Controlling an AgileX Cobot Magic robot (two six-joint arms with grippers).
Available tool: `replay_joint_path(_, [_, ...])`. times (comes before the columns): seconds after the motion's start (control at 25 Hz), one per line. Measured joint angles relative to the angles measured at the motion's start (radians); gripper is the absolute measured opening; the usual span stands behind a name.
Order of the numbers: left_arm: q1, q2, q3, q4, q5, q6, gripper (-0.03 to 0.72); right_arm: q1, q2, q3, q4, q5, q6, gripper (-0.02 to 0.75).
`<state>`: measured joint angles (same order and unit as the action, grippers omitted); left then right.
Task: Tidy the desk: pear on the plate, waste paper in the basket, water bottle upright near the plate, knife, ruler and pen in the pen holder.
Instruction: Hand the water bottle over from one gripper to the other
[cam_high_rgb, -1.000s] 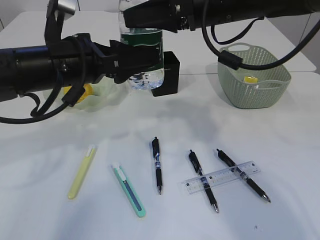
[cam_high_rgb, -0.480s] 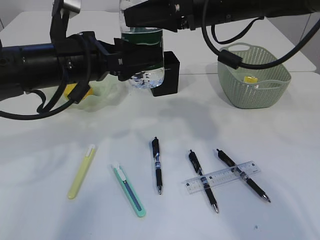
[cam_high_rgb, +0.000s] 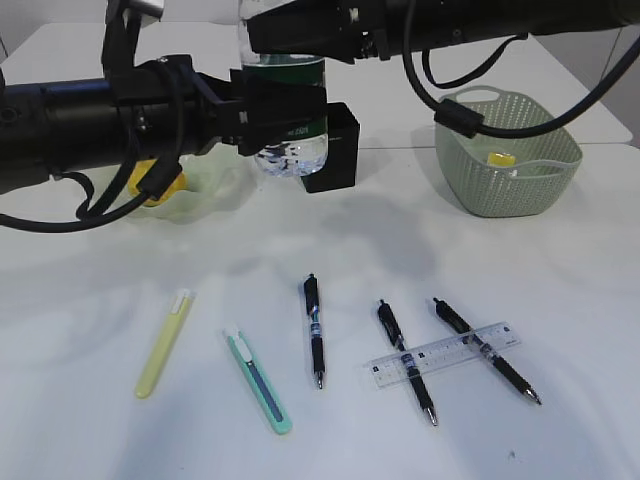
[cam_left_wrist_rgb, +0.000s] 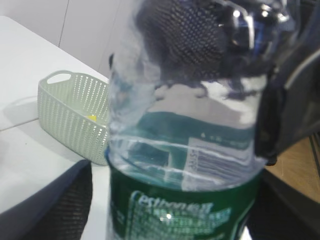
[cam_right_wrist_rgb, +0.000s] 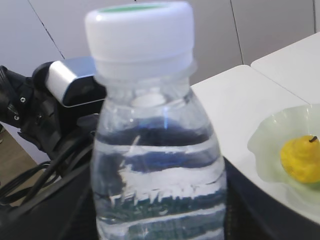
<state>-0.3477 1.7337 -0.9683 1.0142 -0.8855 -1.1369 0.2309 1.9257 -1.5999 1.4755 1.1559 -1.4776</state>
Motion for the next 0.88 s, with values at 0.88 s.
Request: replay_joint_path(0.88, [-0.004, 0.0, 0.0, 0.002, 0.005, 0.0, 0.473, 0.0, 0.003, 0.0, 0.0, -0.014, 0.006, 0.431])
